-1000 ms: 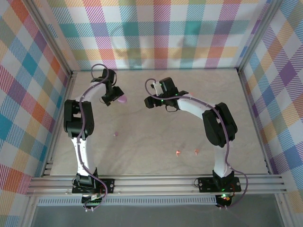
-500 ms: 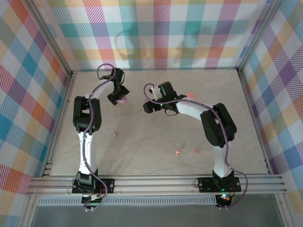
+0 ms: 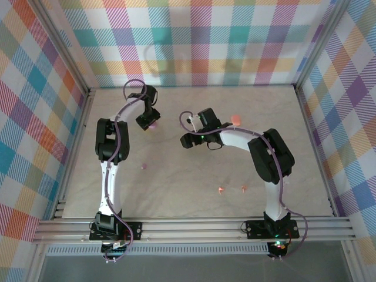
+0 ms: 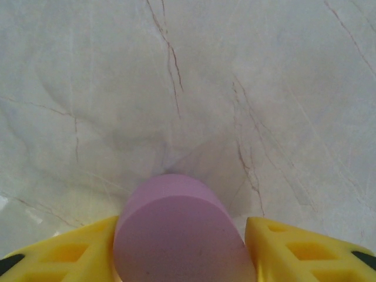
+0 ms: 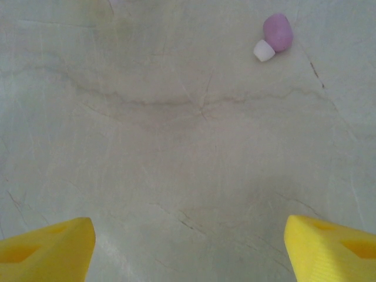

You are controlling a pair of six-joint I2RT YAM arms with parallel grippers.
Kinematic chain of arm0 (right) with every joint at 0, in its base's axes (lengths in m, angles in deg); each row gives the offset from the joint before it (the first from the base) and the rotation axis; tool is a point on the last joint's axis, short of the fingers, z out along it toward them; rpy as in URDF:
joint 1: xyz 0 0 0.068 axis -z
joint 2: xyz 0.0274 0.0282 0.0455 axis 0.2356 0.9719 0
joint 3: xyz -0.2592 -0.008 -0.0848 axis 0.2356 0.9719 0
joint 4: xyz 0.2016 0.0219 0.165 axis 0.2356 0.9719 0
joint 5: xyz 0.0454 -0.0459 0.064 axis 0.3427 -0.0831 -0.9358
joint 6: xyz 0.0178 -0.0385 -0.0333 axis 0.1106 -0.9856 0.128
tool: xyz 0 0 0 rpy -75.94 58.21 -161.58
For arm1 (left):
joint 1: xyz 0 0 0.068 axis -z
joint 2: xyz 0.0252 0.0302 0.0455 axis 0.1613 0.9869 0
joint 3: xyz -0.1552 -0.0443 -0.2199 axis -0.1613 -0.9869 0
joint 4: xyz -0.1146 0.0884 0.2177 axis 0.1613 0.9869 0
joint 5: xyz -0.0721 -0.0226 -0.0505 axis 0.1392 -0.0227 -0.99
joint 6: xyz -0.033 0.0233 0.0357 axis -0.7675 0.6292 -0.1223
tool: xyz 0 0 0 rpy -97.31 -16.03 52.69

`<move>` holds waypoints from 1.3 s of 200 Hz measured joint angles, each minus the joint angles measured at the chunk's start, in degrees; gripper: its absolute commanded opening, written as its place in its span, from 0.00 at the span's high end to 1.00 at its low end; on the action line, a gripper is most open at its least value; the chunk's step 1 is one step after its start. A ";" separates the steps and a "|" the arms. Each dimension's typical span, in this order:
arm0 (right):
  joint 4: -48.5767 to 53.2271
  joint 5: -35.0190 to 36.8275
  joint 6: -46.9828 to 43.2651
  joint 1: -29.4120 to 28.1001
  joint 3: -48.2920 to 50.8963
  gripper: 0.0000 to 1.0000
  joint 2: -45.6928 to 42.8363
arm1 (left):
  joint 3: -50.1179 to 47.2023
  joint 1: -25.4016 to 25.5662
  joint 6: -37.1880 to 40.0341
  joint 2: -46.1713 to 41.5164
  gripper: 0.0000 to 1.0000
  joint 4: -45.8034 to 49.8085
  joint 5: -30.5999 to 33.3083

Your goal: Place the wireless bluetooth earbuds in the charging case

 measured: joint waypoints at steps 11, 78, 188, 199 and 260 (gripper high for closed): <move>-0.15 0.02 0.00 0.00 0.52 0.16 -0.55 | 0.00 0.37 0.44 -0.02 0.50 0.13 0.13; -5.29 1.11 1.53 -0.07 10.12 0.17 -9.60 | -8.92 3.54 1.27 -6.21 0.51 -0.07 -0.83; -7.82 4.79 8.22 -0.39 43.34 0.22 -42.25 | -34.23 27.32 -4.59 -22.88 0.49 -5.51 -0.87; -6.71 5.42 8.22 -0.44 45.00 0.22 -45.51 | -34.73 29.86 -5.60 -22.88 0.49 -5.70 -0.50; -2.08 7.21 8.96 -0.48 48.89 0.22 -54.95 | -34.53 33.64 -7.72 -21.81 0.38 -6.32 0.90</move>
